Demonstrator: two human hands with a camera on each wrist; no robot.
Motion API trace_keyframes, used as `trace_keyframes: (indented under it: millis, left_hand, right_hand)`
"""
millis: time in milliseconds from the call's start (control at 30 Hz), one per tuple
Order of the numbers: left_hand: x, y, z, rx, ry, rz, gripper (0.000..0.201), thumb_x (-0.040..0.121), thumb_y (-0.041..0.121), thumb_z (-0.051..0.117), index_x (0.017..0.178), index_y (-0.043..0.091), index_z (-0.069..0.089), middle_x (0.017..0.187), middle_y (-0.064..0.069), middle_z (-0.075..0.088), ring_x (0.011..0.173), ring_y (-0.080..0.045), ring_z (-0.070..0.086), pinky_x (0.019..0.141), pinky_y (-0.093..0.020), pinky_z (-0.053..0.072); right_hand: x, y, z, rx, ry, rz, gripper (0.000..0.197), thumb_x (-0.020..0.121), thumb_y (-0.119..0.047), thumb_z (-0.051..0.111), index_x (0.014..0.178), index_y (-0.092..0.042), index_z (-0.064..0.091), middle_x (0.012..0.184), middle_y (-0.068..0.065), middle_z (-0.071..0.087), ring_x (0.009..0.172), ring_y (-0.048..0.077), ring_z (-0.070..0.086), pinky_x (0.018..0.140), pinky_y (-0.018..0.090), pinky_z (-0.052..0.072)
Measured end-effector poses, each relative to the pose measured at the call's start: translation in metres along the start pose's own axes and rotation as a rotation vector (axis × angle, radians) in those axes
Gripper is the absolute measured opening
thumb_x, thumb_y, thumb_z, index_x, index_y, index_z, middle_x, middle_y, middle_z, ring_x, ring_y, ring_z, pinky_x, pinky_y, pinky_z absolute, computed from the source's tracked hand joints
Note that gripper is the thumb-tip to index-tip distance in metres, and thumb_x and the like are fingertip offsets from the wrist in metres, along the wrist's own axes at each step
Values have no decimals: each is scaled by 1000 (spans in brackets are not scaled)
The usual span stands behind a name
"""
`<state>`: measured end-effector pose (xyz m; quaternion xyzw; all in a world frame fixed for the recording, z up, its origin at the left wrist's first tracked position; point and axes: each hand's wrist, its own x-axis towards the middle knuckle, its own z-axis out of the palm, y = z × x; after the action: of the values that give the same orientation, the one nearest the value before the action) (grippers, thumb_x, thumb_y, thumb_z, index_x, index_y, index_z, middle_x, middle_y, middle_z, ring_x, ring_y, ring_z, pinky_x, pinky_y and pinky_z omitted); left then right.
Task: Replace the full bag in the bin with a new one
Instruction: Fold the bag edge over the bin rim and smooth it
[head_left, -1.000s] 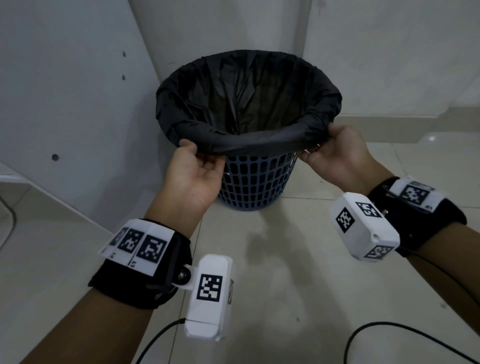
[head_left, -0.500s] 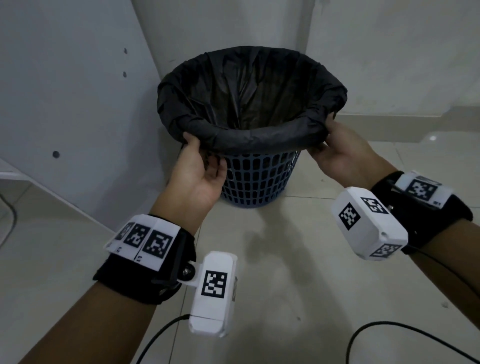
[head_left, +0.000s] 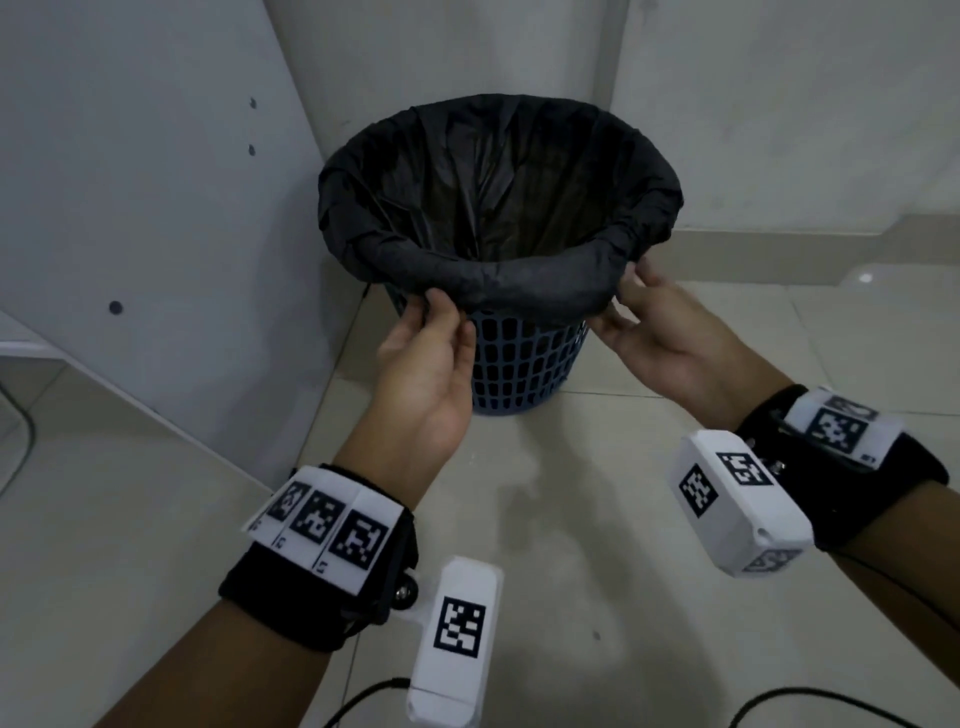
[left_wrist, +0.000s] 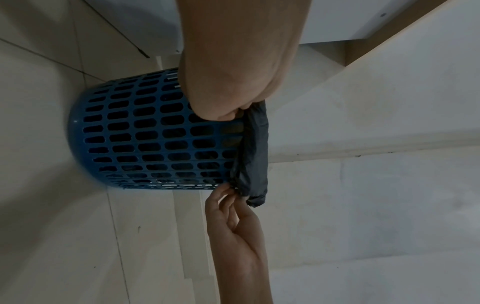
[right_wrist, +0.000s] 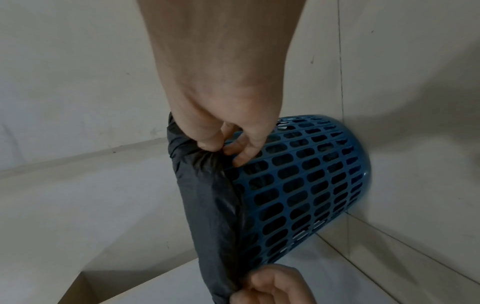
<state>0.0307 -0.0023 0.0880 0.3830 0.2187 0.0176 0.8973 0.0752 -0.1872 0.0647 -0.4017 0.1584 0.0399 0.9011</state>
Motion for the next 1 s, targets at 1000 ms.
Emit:
trace_keyframes:
  millis: [1000]
  left_hand:
    - [11,12,3,-113,48,-14,18,102,8,53,110,21,62,84,4,72,81,-4,68,78,-19,53]
  right_hand:
    - [-61,37,58,-104,17,47,21,95,-25,63,101,-6,66,104,7,72,90,14,67,89,30,59]
